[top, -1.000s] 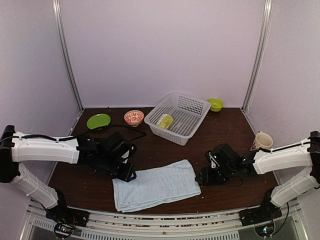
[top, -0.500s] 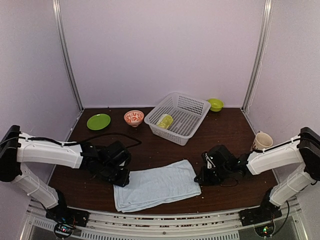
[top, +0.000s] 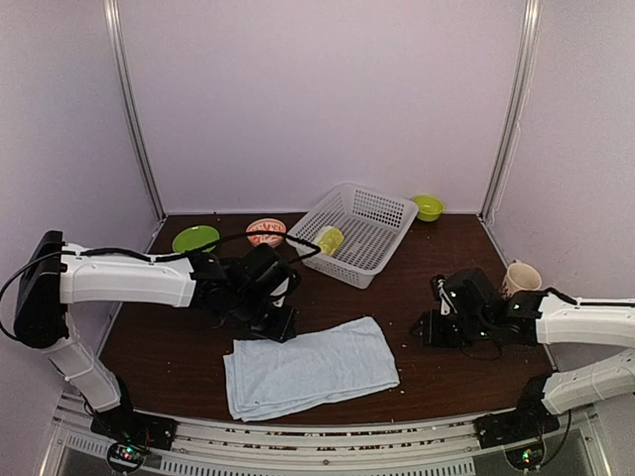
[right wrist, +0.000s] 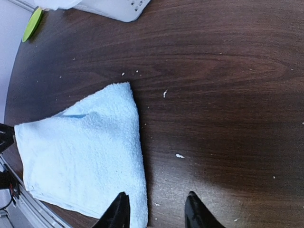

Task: Roll the towels
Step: Pick up the towel from the center of the board, then roll the towel at the center of the board.

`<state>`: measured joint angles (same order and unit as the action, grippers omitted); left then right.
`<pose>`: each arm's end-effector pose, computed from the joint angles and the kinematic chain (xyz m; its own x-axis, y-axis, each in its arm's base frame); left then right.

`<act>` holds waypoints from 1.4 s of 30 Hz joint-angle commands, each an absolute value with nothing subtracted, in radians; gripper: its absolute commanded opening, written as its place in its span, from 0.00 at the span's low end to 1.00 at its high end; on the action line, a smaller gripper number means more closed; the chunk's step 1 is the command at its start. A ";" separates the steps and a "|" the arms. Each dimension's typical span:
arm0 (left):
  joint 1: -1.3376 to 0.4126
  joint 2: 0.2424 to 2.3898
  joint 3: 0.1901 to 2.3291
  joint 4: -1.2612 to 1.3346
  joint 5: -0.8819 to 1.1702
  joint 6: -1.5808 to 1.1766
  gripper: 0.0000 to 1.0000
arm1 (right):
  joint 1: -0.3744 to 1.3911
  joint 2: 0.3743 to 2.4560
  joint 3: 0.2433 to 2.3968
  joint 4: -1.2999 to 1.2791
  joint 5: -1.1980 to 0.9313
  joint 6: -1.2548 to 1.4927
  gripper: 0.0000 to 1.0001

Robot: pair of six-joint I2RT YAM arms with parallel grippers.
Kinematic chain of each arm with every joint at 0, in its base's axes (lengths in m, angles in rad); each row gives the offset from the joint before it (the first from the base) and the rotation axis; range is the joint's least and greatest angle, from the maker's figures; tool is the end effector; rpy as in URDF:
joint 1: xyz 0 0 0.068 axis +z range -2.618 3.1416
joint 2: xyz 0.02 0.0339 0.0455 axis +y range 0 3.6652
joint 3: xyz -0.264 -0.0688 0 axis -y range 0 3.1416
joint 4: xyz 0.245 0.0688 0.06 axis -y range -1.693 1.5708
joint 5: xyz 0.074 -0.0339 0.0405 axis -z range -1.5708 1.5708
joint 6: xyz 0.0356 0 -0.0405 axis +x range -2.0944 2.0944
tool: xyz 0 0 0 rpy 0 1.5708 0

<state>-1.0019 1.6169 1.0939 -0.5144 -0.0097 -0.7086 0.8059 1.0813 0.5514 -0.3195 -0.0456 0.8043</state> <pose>0.1781 -0.2779 0.2125 -0.8987 0.1976 -0.3915 0.3358 0.8843 -0.3246 0.1442 0.1526 0.1922 -0.8948 0.1069 -0.4334 -0.1398 0.8550 0.4995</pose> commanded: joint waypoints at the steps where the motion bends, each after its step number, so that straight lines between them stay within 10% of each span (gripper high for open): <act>1: -0.997 1.620 1.079 -0.509 0.018 -0.697 0.20 | 0.811 1.169 0.529 -0.262 -0.160 0.804 0.44; 14: -1.022 1.543 0.888 -0.498 -0.004 -0.765 0.18 | 0.834 1.462 0.531 0.000 -0.314 0.902 0.32; 20: -1.032 1.619 0.902 -0.492 -0.004 -0.754 0.11 | 0.833 1.429 0.504 -0.001 -0.290 0.904 0.00; 42: -1.032 1.828 1.139 -0.473 0.060 -0.650 0.00 | 0.938 1.196 0.674 -0.357 -0.062 0.816 0.00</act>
